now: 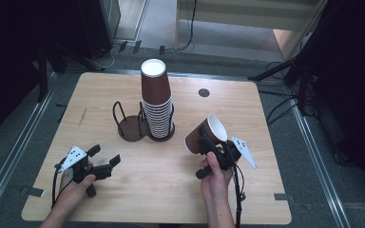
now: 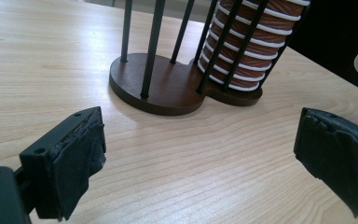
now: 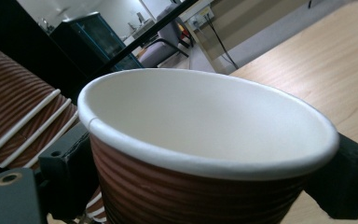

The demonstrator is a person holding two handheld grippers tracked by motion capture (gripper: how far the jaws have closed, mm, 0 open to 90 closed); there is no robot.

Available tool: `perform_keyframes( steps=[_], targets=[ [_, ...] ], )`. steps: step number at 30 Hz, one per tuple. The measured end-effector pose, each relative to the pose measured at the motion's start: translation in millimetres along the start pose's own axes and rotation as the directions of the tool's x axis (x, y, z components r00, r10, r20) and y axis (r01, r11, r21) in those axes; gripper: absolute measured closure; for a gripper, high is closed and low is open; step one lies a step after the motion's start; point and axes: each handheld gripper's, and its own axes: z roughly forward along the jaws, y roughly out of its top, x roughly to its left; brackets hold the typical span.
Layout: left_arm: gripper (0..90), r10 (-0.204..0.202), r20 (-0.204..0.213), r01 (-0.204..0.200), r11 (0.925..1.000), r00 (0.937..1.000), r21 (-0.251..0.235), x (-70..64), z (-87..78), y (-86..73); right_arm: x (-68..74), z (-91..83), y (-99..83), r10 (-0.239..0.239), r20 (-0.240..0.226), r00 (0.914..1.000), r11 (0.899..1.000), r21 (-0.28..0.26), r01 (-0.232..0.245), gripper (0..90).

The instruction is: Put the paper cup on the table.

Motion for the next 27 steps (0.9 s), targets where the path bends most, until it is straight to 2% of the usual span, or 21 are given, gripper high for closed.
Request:
perform_keyframes(
  steps=[3, 4, 5, 9, 13, 20, 22, 23, 24, 25, 27],
  targets=[
    [2.9, 0.001, 0.002, -0.001, 1.0000, 1.0000, 0.004, -0.1, 0.1, 0.0, 2.5, 2.2, 0.3, -0.064, 0.018, 0.9978, 0.998, -0.002, 0.064, 10.6],
    [2.9, 0.001, 0.002, -0.001, 1.0000, 1.0000, 0.004, -0.1, 0.1, 0.0, 2.5, 2.2, 0.3, -0.064, 0.018, 0.9978, 0.998, -0.002, 0.064, 10.6],
    [2.9, 0.000, 0.002, 0.000, 1.0000, 1.0000, 0.004, 0.0, 0.1, 0.0, 3.8, 3.9, 0.8, -0.106, 0.033, 0.9939, 0.994, -0.002, 0.106, 10.6],
    [2.9, -0.002, 0.002, 0.002, 1.0000, 1.0000, 0.004, -0.5, 0.0, -0.2, 3.7, 6.0, 2.9, -0.159, 0.057, 0.9856, 0.987, -0.012, 0.160, 10.5],
    [2.8, -0.001, 0.003, 0.001, 1.0000, 1.0000, 0.002, -0.7, -0.5, -0.3, 2.0, 10.4, 5.2, -0.228, 0.093, 0.9691, 0.973, -0.010, 0.230, 10.5],
    [2.3, -0.007, 0.004, 0.007, 0.9999, 1.0000, 0.012, 0.4, -1.5, -0.4, -5.1, 18.8, 12.0, -0.269, 0.132, 0.9539, 0.962, 0.003, 0.271, 10.5],
    [2.3, -0.007, 0.006, 0.007, 0.9998, 1.0000, 0.017, 1.1, -2.2, -0.5, -6.6, 22.5, 13.4, -0.289, 0.153, 0.9450, 0.956, 0.004, 0.292, 10.5],
    [2.3, -0.007, 0.006, 0.007, 0.9998, 1.0000, 0.017, 1.1, -2.2, -0.5, -6.6, 22.5, 13.4, -0.289, 0.153, 0.9450, 0.956, 0.004, 0.292, 10.5],
    [2.3, -0.004, 0.006, 0.004, 0.9999, 1.0000, 0.015, 0.9, -2.2, -0.5, -9.0, 26.2, 14.3, -0.293, 0.169, 0.9410, 0.955, 0.000, 0.297, 10.6],
    [2.3, -0.004, 0.006, 0.004, 0.9999, 1.0000, 0.015, 0.9, -2.2, -0.5, -10.3, 27.5, 14.8, -0.290, 0.168, 0.9421, 0.956, 0.002, 0.294, 10.6],
    [2.4, -0.002, 0.004, 0.002, 0.9999, 1.0000, 0.014, 0.7, -2.3, -0.6, -12.9, 30.6, 15.7, -0.302, 0.176, 0.9370, 0.952, 0.005, 0.306, 10.7]
  ],
)
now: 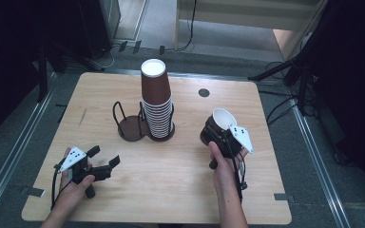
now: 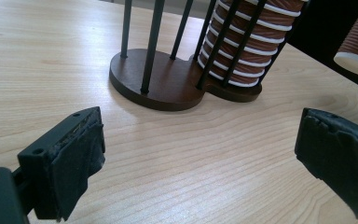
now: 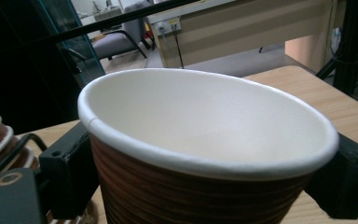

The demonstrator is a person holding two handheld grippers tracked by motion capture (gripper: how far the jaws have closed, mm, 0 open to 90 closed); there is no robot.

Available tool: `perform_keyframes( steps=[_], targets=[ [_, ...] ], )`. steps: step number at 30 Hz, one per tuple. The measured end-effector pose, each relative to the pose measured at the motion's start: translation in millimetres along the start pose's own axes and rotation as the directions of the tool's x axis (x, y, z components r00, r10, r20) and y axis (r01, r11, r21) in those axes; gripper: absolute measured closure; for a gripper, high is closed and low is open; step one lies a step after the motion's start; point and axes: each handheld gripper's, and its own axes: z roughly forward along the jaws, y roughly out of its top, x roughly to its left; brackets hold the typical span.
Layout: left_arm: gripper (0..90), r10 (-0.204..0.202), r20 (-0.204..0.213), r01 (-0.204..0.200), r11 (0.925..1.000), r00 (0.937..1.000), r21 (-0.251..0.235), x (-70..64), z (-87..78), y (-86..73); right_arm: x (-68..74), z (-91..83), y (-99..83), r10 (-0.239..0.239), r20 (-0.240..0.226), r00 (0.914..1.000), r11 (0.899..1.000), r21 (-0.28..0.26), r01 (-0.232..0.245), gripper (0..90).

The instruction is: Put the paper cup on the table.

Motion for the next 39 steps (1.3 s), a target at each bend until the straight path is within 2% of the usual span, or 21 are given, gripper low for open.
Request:
perform_keyframes(
  steps=[6, 13, 17, 25, 30, 32, 35, 39],
  targets=[
    [2.3, -0.006, 0.003, 0.006, 1.0000, 1.0000, 0.001, 0.5, -0.3, -0.1, -5.8, 11.7, 2.4, -0.054, 0.032, 0.9980, 0.999, -0.005, 0.054, 10.7],
    [2.3, -0.007, 0.014, 0.007, 1.0000, 0.9999, -0.002, 0.0, -0.7, -0.5, -12.2, 30.9, -1.1, -0.135, 0.083, 0.9873, 0.991, 0.009, 0.135, 10.7],
    [2.3, -0.009, 0.015, 0.009, 1.0000, 0.9999, 0.000, 0.5, -0.6, -0.4, -15.6, 43.2, -1.0, -0.133, 0.086, 0.9873, 0.991, 0.008, 0.133, 10.7],
    [2.4, -0.015, 0.020, 0.015, 0.9999, 0.9997, 0.002, 0.7, -0.4, -0.5, -18.0, 66.7, 1.6, -0.162, 0.118, 0.9797, 0.987, 0.016, 0.161, 10.7],
    [2.3, -0.010, 0.031, 0.010, 0.9999, 0.9995, 0.006, 0.0, -0.2, -0.7, -16.7, 77.8, -2.7, -0.209, 0.133, 0.9687, 0.978, 0.028, 0.207, 10.7],
    [2.4, -0.005, 0.032, 0.005, 0.9999, 0.9995, 0.011, -0.1, -0.4, -0.6, -16.9, 79.8, -3.9, -0.213, 0.133, 0.9679, 0.977, 0.032, 0.211, 10.7],
    [2.3, -0.005, 0.032, 0.005, 0.9999, 0.9995, 0.011, -0.3, -0.4, -0.6, -18.7, 86.4, -8.2, -0.232, 0.143, 0.9622, 0.973, 0.046, 0.228, 10.7],
    [2.4, -0.006, 0.033, 0.005, 0.9999, 0.9995, 0.011, -0.2, -0.3, -0.7, -22.8, 92.6, -12.8, -0.259, 0.149, 0.9542, 0.966, 0.034, 0.257, 10.7]
  ],
)
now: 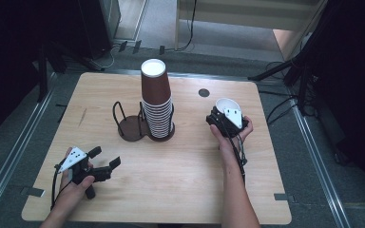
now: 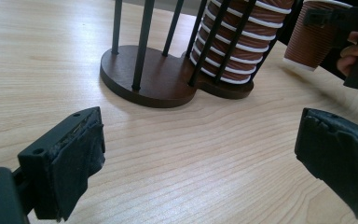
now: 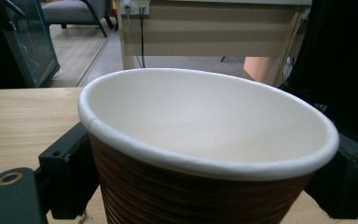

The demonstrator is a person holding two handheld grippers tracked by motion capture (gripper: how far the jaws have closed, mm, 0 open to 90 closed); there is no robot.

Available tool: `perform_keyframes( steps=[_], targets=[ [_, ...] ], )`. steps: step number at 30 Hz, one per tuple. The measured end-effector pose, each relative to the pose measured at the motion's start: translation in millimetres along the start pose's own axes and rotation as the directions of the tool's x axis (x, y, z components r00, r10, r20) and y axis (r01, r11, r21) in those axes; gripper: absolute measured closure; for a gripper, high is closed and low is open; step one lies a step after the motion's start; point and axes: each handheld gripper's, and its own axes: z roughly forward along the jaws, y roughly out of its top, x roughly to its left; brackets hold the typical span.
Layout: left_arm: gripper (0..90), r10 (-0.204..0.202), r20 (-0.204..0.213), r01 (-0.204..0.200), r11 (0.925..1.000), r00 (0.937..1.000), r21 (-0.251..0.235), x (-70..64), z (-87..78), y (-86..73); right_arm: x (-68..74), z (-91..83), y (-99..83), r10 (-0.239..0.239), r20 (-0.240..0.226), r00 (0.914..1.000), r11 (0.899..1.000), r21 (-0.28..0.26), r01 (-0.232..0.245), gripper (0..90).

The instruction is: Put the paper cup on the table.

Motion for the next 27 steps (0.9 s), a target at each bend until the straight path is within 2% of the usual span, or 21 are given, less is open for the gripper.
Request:
perform_keyframes(
  steps=[2, 3, 4, 6, 8, 12, 27],
  targets=[
    [2.3, 0.000, 0.001, 0.000, 1.0000, 1.0000, 0.000, 0.0, 0.0, 0.0, -1.3, 2.0, -0.6, 0.031, -0.011, 0.9995, 0.999, -0.008, -0.031, 10.6],
    [2.3, 0.000, 0.001, 0.000, 1.0000, 1.0000, 0.000, 0.0, 0.0, 0.0, -1.3, 2.0, -0.6, 0.031, -0.011, 0.9995, 0.999, -0.008, -0.031, 10.6],
    [2.3, 0.000, 0.002, 0.000, 1.0000, 1.0000, 0.001, 0.1, 0.1, 0.1, -1.3, 3.7, -1.3, 0.019, -0.010, 0.9998, 0.999, -0.031, -0.020, 10.6],
    [2.4, 0.000, 0.002, 0.000, 1.0000, 1.0000, 0.001, 0.1, 0.1, 0.1, -0.6, 4.0, -1.8, 0.011, -0.010, 0.9999, 0.999, -0.037, -0.012, 10.6],
    [2.4, -0.001, 0.002, 0.001, 1.0000, 1.0000, 0.001, 0.1, 0.1, 0.1, 1.8, 5.4, -5.2, -0.031, -0.008, 0.9995, 0.999, -0.040, 0.031, 10.6],
    [2.4, -0.005, 0.010, 0.005, 1.0000, 0.9999, 0.002, -0.7, 0.5, -0.1, 3.1, 6.4, -7.4, -0.042, 0.000, 0.9991, 0.998, -0.044, 0.042, 10.6],
    [2.4, -0.003, 0.014, 0.003, 1.0000, 0.9999, -0.002, -1.2, 0.5, -0.4, 2.9, 3.2, -13.4, -0.028, -0.031, 0.9991, 1.000, -0.012, 0.027, 9.7]
  ],
)
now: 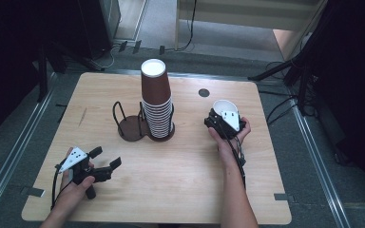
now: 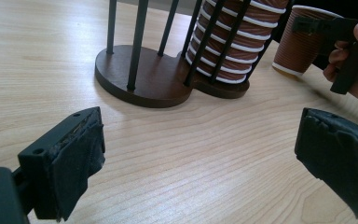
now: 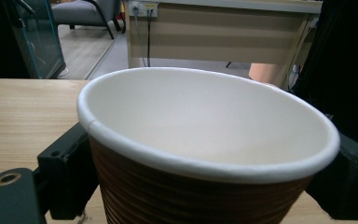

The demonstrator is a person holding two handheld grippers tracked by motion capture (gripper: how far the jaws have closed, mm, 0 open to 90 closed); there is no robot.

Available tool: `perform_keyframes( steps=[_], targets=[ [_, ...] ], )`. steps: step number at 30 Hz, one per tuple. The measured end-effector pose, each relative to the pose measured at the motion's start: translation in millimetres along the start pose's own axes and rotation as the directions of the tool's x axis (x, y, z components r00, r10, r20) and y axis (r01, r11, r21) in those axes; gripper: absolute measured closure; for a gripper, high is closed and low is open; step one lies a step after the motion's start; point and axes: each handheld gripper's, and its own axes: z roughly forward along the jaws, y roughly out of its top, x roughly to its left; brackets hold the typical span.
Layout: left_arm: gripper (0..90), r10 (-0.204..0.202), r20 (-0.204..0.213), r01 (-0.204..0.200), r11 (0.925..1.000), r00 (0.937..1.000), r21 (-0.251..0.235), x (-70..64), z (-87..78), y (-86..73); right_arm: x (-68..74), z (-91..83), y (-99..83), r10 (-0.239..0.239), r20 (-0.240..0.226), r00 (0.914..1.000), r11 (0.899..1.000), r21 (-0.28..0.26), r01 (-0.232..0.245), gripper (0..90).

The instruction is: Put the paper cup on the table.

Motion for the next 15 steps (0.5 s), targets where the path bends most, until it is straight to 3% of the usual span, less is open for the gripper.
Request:
perform_keyframes(
  steps=[4, 8, 15],
  targets=[
    [2.4, 0.000, 0.002, 0.000, 1.0000, 1.0000, 0.001, 0.1, -0.1, 0.0, -0.3, -1.7, 0.7, 0.016, 0.000, 0.9999, 1.000, 0.015, -0.016, 8.3],
    [2.4, -0.002, 0.001, 0.002, 1.0000, 1.0000, 0.000, 0.0, 0.2, 0.0, 0.9, -4.3, 1.7, -0.005, -0.045, 0.9990, 0.999, 0.052, 0.007, 4.9],
    [2.4, 0.000, 0.005, 0.000, 1.0000, 1.0000, 0.004, -0.1, 0.2, -0.1, 0.1, -8.5, 6.9, 0.029, -0.100, 0.9946, 0.995, 0.094, -0.020, 0.0]
  ],
)
